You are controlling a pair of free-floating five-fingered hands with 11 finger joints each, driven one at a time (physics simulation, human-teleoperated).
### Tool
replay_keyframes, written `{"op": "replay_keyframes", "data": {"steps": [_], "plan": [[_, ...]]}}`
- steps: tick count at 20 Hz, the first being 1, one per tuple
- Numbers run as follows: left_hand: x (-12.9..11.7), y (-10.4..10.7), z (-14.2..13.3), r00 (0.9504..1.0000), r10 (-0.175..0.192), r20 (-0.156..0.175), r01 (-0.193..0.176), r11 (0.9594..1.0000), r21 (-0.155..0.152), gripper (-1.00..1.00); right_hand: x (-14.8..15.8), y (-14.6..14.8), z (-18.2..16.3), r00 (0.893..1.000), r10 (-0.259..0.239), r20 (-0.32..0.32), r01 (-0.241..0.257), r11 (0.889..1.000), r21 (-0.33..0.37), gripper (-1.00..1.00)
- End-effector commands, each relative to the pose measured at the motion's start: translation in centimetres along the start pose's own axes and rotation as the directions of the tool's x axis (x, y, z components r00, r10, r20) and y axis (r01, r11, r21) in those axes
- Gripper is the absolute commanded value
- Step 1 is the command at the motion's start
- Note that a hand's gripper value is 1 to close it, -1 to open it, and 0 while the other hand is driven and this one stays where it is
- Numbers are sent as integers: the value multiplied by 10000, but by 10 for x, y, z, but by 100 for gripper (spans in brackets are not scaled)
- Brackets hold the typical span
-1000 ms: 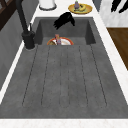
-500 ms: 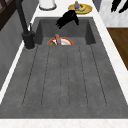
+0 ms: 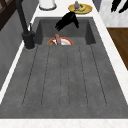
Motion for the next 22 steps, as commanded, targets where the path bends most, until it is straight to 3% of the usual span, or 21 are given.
{"op": "replay_keyframes", "data": {"steps": [1, 10, 14, 22], "plan": [[-12, -3, 1, 9999, -51, 139, 71, 9888, -1489, -100, 0, 0, 0, 10000, 0, 0, 0, 10000, 0, 0], [-49, -18, 4, 10000, -2, 4, 3, 9785, -2063, -100, 0, 0, 0, 10000, 0, 0, 0, 10000, 0, 0], [-62, -33, 7, 9998, 90, 195, -49, 9797, -2006, -100, 0, 0, 0, 10000, 0, 0, 0, 10000, 0, 0], [-89, -61, 15, 9998, 86, 157, -51, 9774, -2115, -100, 0, 0, 0, 10000, 0, 0, 0, 10000, 0, 0]]}}
